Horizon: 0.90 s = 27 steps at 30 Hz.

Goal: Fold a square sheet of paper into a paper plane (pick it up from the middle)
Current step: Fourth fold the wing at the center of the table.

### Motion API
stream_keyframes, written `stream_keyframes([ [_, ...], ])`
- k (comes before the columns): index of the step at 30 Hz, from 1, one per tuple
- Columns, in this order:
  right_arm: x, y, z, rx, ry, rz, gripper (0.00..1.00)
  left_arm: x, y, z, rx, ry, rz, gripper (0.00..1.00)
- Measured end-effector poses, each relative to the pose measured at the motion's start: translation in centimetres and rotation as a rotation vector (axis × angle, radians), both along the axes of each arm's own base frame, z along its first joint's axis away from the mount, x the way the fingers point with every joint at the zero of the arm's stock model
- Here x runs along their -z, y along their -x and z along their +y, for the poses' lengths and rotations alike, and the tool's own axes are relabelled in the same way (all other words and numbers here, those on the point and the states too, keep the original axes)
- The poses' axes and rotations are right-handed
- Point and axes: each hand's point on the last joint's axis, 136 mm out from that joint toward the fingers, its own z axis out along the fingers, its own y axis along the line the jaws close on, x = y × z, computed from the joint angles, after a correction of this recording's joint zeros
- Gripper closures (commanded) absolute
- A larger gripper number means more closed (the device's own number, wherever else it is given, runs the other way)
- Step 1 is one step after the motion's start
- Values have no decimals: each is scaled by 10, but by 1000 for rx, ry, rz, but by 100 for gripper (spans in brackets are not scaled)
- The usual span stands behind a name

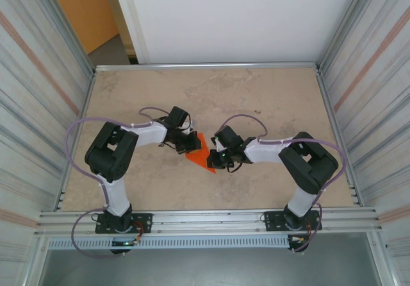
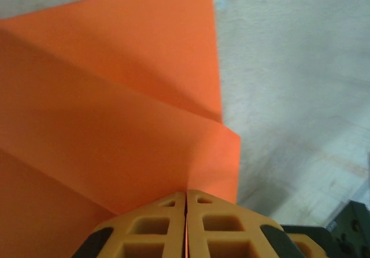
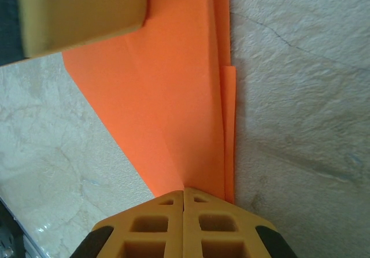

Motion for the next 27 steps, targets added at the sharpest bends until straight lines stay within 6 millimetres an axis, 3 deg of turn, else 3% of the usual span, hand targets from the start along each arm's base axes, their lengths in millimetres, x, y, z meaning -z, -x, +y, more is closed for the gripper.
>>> stream_keyframes([
  [6,-13,2,-3,-9,3,-27,83,3,-3,2,-33,-30,32,94],
  [11,-27,2,-1,-36,-13,-75,84,3,-5,3,-61,-42,50,95],
  [23,0,11,-6,-75,44,-11,90,6,-5,4,-70,-60,92,95],
  [27,1,8,-7,-76,39,6,90,7,-5,4,-69,-62,101,95],
])
